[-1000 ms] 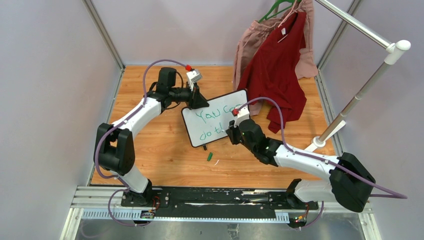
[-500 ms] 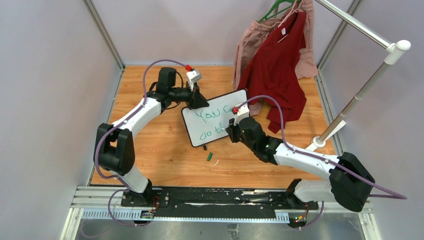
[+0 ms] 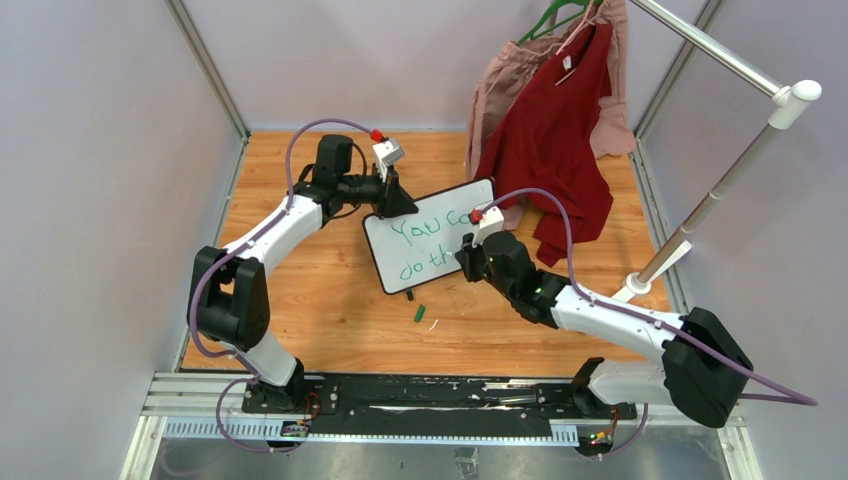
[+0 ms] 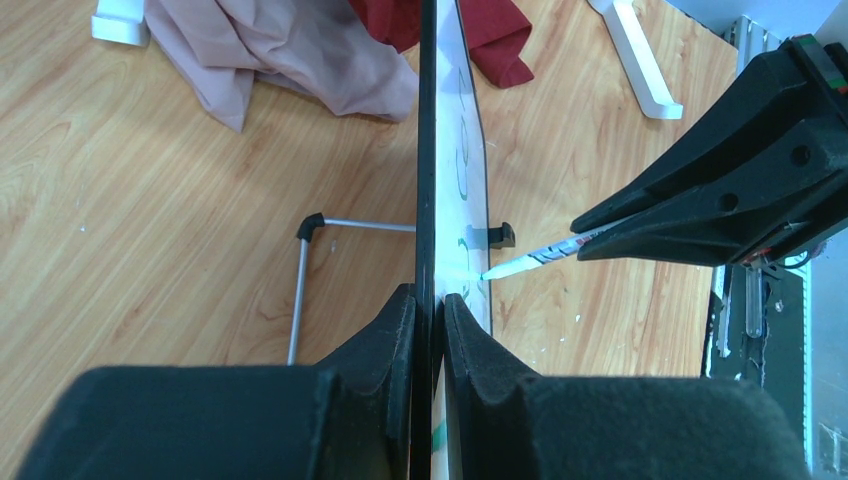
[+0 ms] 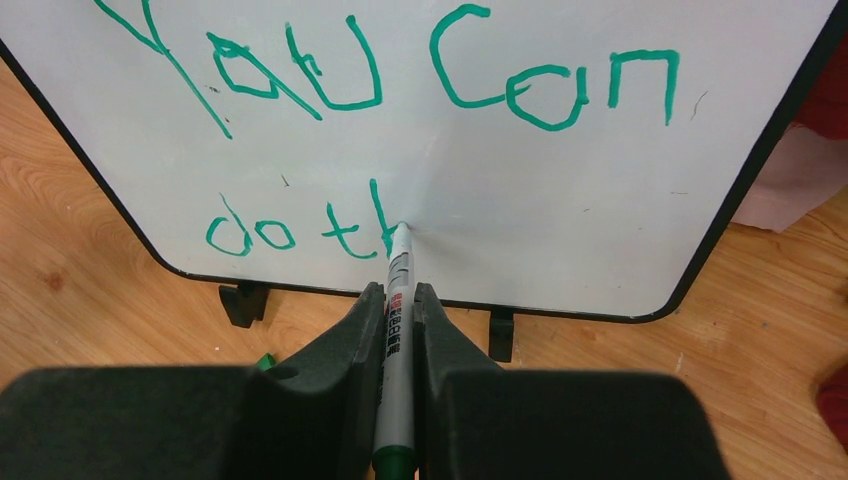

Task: Write a sentence on the whiteboard

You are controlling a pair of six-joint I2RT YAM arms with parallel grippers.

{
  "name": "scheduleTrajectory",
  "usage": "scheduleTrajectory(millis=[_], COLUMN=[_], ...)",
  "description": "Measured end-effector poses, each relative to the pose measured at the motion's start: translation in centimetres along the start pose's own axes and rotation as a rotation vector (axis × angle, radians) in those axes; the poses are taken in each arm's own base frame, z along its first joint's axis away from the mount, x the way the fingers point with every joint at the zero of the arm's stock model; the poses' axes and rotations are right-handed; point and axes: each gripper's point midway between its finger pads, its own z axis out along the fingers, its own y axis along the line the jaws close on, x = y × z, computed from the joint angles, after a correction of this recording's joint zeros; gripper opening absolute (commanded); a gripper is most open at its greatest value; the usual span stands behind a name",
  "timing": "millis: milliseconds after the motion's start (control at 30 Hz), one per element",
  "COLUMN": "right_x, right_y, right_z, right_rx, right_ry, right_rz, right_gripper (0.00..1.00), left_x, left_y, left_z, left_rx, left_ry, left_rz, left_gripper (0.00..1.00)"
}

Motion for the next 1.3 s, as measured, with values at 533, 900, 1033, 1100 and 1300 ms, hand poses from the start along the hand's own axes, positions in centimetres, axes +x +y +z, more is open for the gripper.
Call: scheduleTrajectory(millis=[533,900,1033,1100,1300], right_x=[-0.2,1.5,1.5,1.6,1.1], right_y=[-0.7,-1.3,-1.3,-1.4,-1.6], right_z=[-0.3,-0.5,-0.5,-0.6,-1.4], right_rx=[0.013,0.025,0.025,0.025,0.027], right_ry=[-0.010,0.020,0.020,0.021,0.010], right_rz=[0.008,0.003,0.003,0.003,0.007], right_gripper=[0.00,0.00,0.00,0.00,0.00], left_x=[0.0,0.0,0.0,0.0,-0.1], left_y=[0.0,-0.2,-0.2,-0.2,-0.3], left_z=[0.0,0.1,0.0,0.0,0.1], left_rx=[0.000,0.003,0.003,0.004,0.005], left_ry=[0.000,0.001,0.000,0.000,0.000], left_rz=[-0.001,0.002,0.002,0.002,0.004], left_gripper=[0.00,0.00,0.00,0.00,0.00])
